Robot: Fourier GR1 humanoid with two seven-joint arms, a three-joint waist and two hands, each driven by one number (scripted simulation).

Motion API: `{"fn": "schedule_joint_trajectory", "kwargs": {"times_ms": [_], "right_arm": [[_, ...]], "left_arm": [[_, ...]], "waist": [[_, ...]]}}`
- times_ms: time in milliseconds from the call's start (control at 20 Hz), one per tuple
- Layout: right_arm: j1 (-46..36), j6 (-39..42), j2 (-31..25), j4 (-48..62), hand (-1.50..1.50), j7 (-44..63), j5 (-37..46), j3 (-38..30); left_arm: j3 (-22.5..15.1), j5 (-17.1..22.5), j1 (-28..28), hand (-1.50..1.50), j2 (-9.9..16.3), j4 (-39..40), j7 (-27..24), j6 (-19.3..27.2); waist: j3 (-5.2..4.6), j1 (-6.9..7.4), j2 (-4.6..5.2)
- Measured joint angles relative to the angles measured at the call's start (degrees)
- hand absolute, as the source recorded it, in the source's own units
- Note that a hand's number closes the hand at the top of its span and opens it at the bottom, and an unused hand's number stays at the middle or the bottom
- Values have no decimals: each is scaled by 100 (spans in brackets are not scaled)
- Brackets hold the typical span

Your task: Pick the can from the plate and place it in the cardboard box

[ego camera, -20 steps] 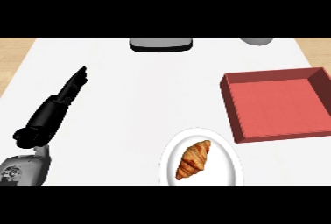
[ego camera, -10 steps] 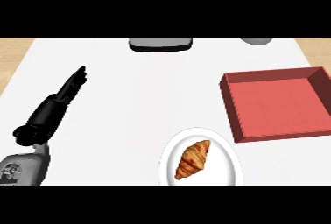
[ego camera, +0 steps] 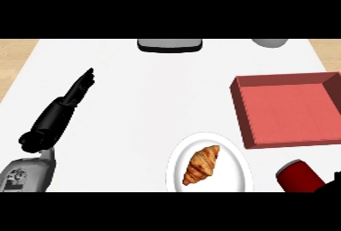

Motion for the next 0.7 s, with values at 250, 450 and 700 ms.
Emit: {"fn": "schedule_joint_trajectory", "kwargs": {"times_ms": [250, 450, 700], "right_arm": [[-1293, 496, -172, 954, 150, 893, -830, -415], [-2345, 614, -281, 1949, 150, 1066, -508, -244], [-3180, 982, -563, 3230, 150, 884, 263, 284]], "left_arm": [[-85, -72, -110, 0, -71, 73, 2, -11], [-76, -98, -185, 0, -118, 202, -79, -4], [-79, -65, -307, 0, -114, 201, 5, -82]], "waist": [[2, 97, 14], [3, 148, 26], [7, 254, 53]]}}
